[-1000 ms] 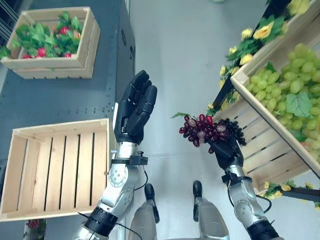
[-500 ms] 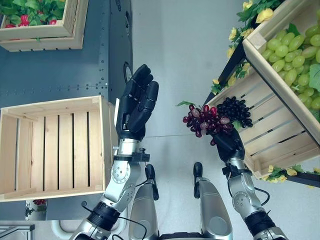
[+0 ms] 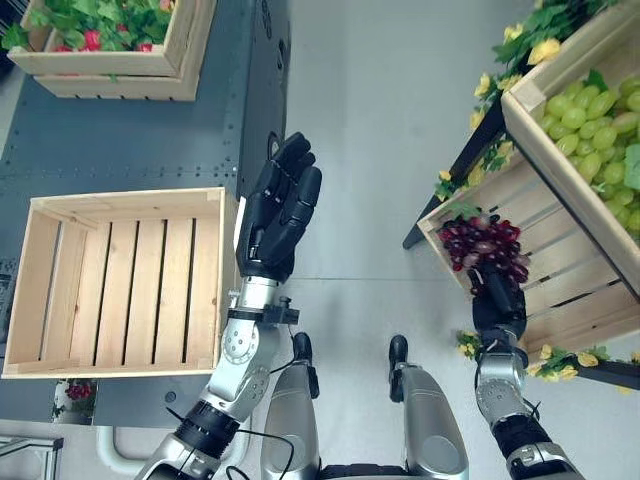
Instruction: Pick up the fruits from the basket on one side to the basket on the other side
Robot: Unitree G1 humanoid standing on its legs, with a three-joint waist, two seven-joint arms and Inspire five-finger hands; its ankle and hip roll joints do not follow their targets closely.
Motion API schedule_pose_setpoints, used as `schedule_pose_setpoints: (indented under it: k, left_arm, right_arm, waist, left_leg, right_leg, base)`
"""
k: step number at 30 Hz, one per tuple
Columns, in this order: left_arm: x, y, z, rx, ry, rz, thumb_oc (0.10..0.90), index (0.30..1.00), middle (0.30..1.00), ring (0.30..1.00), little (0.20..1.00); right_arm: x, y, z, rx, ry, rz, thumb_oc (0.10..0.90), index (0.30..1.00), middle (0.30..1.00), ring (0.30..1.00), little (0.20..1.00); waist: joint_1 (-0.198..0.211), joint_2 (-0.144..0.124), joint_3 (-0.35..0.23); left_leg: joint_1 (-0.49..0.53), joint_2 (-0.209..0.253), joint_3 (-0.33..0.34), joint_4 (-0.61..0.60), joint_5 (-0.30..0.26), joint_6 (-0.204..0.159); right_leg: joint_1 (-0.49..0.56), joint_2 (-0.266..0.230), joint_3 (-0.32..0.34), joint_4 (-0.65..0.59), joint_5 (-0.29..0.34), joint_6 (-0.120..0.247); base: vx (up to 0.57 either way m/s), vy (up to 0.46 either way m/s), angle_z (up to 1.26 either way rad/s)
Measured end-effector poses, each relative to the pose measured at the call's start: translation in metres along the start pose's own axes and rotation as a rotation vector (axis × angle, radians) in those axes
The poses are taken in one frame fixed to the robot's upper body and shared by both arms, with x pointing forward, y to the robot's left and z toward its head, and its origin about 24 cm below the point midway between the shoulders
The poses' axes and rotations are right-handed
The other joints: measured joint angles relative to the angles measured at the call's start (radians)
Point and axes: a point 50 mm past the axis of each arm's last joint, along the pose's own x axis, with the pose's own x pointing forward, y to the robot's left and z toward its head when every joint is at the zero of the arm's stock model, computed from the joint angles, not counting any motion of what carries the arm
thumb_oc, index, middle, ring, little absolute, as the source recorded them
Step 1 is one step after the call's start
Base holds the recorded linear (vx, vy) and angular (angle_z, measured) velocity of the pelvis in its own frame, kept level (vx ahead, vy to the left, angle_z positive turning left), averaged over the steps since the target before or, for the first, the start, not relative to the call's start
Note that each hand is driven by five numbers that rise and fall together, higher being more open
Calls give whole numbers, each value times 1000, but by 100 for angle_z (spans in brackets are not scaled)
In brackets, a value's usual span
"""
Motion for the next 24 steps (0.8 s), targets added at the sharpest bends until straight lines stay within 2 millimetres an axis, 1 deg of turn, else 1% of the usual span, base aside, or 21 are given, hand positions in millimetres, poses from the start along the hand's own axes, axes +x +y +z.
schedule_pose_setpoints:
  k: [3,6,9,10,12,14,18,20,22,23,24]
  left_arm:
    - [-7,4,-5,14,53,-12,800,900,900,900,900]
    - [-12,10,-8,5,100,2,800,900,900,900,900]
    - [-15,14,-8,29,131,-2,800,900,900,900,900]
    - [-17,17,-8,42,143,-9,800,900,900,900,900]
    - [-17,17,-9,49,163,-17,800,900,900,900,900]
    - [-18,20,-9,63,176,-22,800,900,900,900,900]
    - [-19,26,-6,102,195,-36,800,900,900,900,900]
    - [-19,27,-5,113,198,-44,800,900,900,900,900]
    - [-19,28,-5,116,199,-48,800,900,900,900,900]
    - [-19,28,-5,116,200,-50,800,900,900,900,900]
    - [-19,27,-4,117,200,-55,800,900,900,900,900]
  right_arm:
    - [-2,-15,14,70,-77,-94,400,300,300,300,300]
    - [-6,-28,20,119,-123,-208,400,300,300,300,300]
    - [-10,-34,20,138,-148,-281,400,300,300,300,300]
    - [-11,-36,20,140,-145,-309,400,300,300,300,300]
    - [-15,-42,19,140,-143,-354,400,300,300,300,300]
    - [-17,-45,16,145,-135,-397,400,300,300,300,300]
    - [-24,-50,5,153,-110,-470,400,300,300,300,300]
    - [-25,-52,3,151,-106,-480,400,300,300,300,300]
    - [-26,-54,3,142,-103,-487,400,300,300,300,300]
    - [-27,-56,3,128,-99,-491,417,326,326,326,326]
    - [-28,-59,1,103,-85,-498,715,773,773,773,773]
  waist:
    - [10,-1,-1]
    - [23,-5,-3]
    - [32,-11,-6]
    - [35,-18,-10]
    - [36,-25,-13]
    - [42,-38,-21]
    - [46,-90,-50]
    - [48,-105,-59]
    - [49,-112,-64]
    - [49,-114,-66]
    - [47,-116,-69]
  left_leg:
    - [26,10,-10,10,-18,-2]
    - [51,19,-18,10,-26,-8]
    - [62,25,-20,15,-31,-11]
    - [62,26,-21,16,-31,-12]
    - [62,30,-21,20,-28,-7]
    - [62,34,-20,23,-32,-7]
    - [54,34,-20,27,-41,-9]
    - [47,34,-19,33,-45,-7]
    - [38,35,-20,48,-57,-6]
    - [32,36,-21,57,-63,-2]
    - [20,36,-22,62,-66,0]
  right_leg:
    - [49,7,-17,-20,0,0]
    - [90,17,-29,-43,0,-1]
    - [110,24,-33,-57,1,0]
    - [114,26,-35,-64,6,5]
    - [132,29,-44,-78,11,5]
    - [141,33,-45,-90,16,5]
    - [147,35,-48,-116,25,9]
    - [147,35,-49,-126,30,11]
    - [150,35,-49,-140,29,11]
    - [152,35,-49,-150,38,16]
    - [155,37,-50,-161,53,22]
  base:
    - [173,-94,4]
    - [146,-101,6]
    - [109,-99,3]
    - [69,-82,9]
    - [57,-79,12]
    - [27,-66,5]
    - [-6,-45,1]
    - [-14,-36,-1]
    - [22,-29,-2]
    - [-12,-36,-2]
    - [-15,-32,-1]
